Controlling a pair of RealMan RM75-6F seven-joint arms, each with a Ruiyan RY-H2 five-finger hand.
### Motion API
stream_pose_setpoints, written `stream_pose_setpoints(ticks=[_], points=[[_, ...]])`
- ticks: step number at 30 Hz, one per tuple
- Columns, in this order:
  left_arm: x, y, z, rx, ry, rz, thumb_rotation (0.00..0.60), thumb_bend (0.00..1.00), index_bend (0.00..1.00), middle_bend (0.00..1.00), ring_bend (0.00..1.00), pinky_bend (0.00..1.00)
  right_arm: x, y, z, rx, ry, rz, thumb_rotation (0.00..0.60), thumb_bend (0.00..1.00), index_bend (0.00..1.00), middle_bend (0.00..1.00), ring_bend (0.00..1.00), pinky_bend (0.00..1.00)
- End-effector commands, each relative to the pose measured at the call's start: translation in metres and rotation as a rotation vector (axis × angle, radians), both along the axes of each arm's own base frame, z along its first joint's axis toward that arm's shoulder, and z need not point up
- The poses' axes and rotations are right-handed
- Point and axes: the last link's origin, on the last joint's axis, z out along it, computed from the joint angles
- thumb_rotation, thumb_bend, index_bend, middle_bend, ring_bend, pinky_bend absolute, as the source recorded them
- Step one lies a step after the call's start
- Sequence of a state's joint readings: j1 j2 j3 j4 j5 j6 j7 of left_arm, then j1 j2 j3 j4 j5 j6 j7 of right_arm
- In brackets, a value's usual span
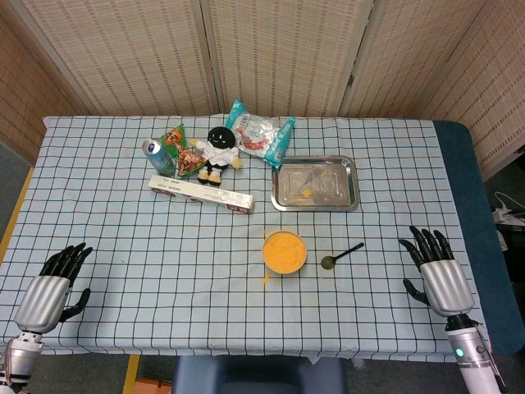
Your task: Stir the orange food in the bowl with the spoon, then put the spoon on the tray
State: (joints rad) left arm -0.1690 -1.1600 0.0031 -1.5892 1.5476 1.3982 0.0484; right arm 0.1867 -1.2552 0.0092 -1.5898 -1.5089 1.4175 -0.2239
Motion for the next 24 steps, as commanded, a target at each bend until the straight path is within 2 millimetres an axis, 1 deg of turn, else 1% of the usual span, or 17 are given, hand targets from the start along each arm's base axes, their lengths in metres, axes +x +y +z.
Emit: stream_pose_setpoints(ticks=[1,3,5,10,14,17,20,24], points=[[0.000,0.001,-0.001,-0.008,0.004,0.005,0.600,0.45,0.00,0.00,0.00,0.12,0.002,-0.005,-0.014,0.035,0.035,0.014,0.600,0.19,0.29,0.00,0.00,0.00],[-0.001,0.002,-0.001,-0.008,0.004,0.006,0.600,0.45,0.00,0.00,0.00,0.12,0.007,-0.011,-0.027,0.086,0.072,0.048,0.600,0.19,0.32,0.00,0.00,0.00],[-0.002,0.001,0.000,-0.006,0.003,0.012,0.600,0.45,0.00,0.00,0.00,0.12,0.011,-0.020,-0.036,0.121,0.103,0.079,0.600,0.19,0.33,0.00,0.00,0.00],[-0.002,0.000,0.003,0.007,0.002,0.014,0.600,0.45,0.00,0.00,0.00,0.11,0.030,-0.049,-0.062,0.209,0.145,0.145,0.600,0.19,0.35,0.00,0.00,0.00],[-0.002,-0.001,0.004,0.005,-0.005,0.015,0.600,0.46,0.00,0.00,0.00,0.11,0.040,-0.070,-0.082,0.229,0.187,0.199,0.600,0.19,0.42,0.00,0.00,0.00],[-0.003,0.000,0.005,0.004,-0.010,0.017,0.600,0.46,0.00,0.00,0.00,0.11,0.046,-0.083,-0.096,0.234,0.185,0.214,0.600,0.19,0.47,0.00,0.00,0.00],[-0.004,0.001,0.005,0.000,-0.013,0.021,0.600,0.46,0.00,0.00,0.00,0.11,0.047,-0.094,-0.108,0.245,0.190,0.220,0.600,0.19,0.51,0.00,0.00,0.00],[-0.005,0.002,0.005,0.001,-0.014,0.025,0.600,0.46,0.00,0.00,0.00,0.11,0.045,-0.100,-0.117,0.263,0.196,0.216,0.600,0.19,0.51,0.00,0.00,0.00]])
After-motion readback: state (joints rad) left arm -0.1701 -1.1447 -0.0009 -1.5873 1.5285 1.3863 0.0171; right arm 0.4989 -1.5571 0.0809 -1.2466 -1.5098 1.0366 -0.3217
